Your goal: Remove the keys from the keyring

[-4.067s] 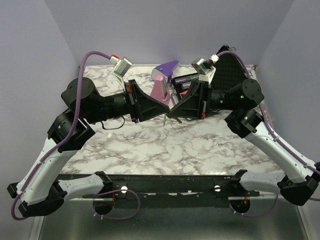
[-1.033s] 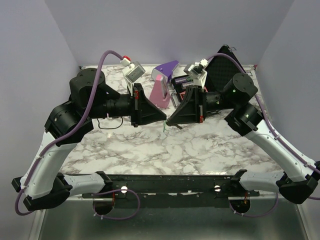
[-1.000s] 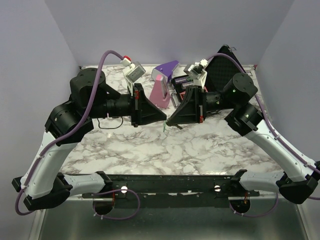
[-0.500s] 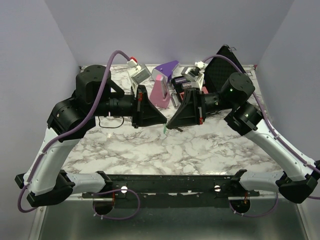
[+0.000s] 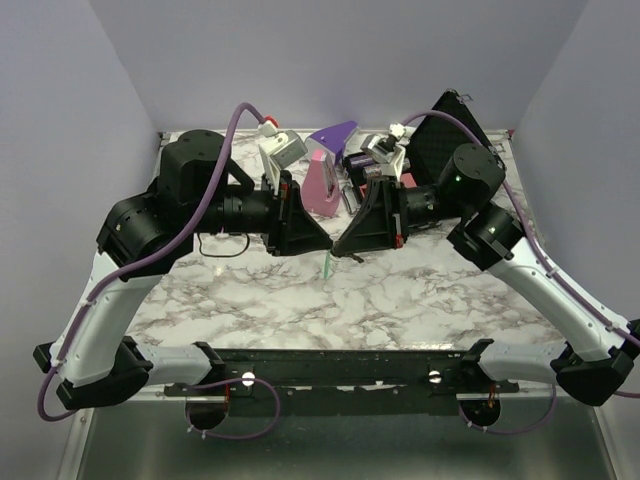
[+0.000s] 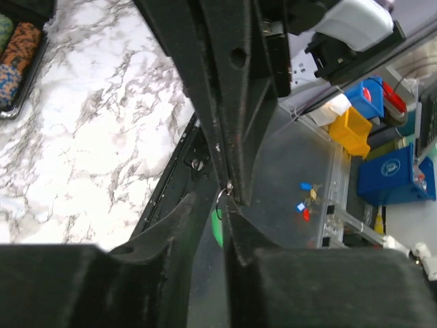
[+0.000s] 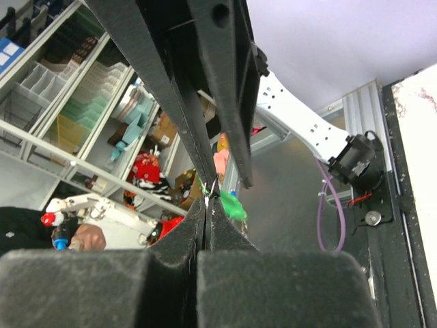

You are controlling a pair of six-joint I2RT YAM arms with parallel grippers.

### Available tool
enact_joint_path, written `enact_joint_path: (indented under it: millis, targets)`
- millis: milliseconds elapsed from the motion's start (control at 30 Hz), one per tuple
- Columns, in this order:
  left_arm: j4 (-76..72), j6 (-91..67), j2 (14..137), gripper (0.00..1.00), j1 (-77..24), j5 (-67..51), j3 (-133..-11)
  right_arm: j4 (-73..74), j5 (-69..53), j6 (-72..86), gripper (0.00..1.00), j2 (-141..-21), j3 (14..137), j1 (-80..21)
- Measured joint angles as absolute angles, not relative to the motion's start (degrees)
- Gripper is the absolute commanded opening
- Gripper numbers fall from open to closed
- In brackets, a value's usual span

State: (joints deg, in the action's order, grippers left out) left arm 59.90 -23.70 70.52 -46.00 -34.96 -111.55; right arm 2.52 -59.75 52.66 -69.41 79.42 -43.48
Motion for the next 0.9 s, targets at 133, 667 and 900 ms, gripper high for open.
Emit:
enact_joint_path:
  millis: [133,667,900]
  targets:
    - [61.3,-24.8,70.7,0.4,-46.0,-30.4,-112.6,2.5,-57.5,52.4,0.01,-69.1,79.4,-43.5]
    - [39.7,-36.6,53.3,0.65,-44.6,-23.0,-94.7,-1.3,-52.1,52.9,0.01,-67.9,79.4,-43.5]
    - [26.1,-43.3,49.9,0.73,-44.6,-25.0,-83.4,-5.2,-52.1,54.4,0.01,-68.0,79.4,-43.5]
